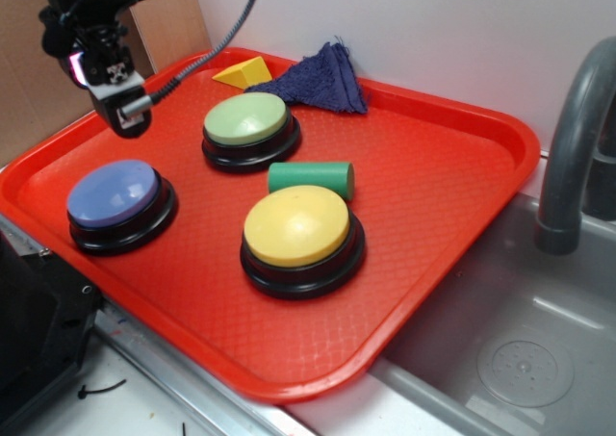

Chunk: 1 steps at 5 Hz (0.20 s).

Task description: Push the purple button.

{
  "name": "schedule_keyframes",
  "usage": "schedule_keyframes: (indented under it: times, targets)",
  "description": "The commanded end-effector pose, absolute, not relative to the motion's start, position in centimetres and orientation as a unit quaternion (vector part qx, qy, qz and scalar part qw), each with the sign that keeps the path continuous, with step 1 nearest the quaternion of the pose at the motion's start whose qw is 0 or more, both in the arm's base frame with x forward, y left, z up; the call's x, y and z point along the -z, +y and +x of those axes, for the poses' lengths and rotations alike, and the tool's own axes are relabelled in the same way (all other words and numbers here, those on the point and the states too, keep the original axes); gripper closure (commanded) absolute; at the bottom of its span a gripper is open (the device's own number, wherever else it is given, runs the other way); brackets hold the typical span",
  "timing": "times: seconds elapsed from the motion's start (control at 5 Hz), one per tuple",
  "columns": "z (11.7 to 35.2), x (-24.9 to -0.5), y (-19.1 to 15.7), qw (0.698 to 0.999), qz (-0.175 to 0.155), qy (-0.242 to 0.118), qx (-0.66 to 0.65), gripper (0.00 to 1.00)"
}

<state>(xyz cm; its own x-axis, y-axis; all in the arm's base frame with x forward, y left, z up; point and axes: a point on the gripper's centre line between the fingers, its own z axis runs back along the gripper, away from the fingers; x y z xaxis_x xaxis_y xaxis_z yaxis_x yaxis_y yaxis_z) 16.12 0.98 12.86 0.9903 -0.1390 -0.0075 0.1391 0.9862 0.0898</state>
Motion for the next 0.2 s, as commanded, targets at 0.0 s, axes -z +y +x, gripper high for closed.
schedule_keyframes:
  times: [0.0]
  targets:
    - [17.71, -16.53, 0.33, 0.996, 0.038, -0.040, 0.066, 0.00]
